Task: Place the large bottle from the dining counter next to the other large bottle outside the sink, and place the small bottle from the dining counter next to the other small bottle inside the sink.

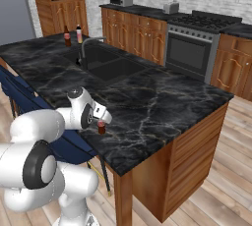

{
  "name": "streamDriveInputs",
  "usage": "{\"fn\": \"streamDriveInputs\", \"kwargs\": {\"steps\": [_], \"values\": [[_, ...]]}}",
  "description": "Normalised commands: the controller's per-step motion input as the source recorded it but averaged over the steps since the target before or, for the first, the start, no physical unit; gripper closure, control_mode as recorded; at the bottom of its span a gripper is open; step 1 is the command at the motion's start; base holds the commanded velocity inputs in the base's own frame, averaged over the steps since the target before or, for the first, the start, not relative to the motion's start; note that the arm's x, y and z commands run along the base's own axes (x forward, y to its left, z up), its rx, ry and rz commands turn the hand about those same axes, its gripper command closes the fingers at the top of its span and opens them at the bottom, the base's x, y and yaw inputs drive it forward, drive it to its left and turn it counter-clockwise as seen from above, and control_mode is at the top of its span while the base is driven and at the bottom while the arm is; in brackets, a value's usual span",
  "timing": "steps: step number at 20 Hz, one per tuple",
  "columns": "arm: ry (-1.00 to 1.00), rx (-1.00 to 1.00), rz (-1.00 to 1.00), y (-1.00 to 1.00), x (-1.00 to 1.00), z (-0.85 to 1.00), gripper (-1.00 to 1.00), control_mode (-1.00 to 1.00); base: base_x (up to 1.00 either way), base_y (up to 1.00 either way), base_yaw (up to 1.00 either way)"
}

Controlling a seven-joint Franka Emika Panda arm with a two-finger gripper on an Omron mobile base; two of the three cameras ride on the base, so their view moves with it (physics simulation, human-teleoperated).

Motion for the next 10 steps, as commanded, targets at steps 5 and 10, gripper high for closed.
{"fn": "streamDriveInputs", "kwargs": {"steps": [5, 10], "values": [[0.00, 0.00, 0.00, 0.00, 0.00, -0.14, -1.00, -1.00, 0.00, 0.00, 0.00], [0.00, 0.00, 0.00, 0.00, 0.00, -0.12, -1.00, -1.00, 0.00, 0.00, 0.00]]}}
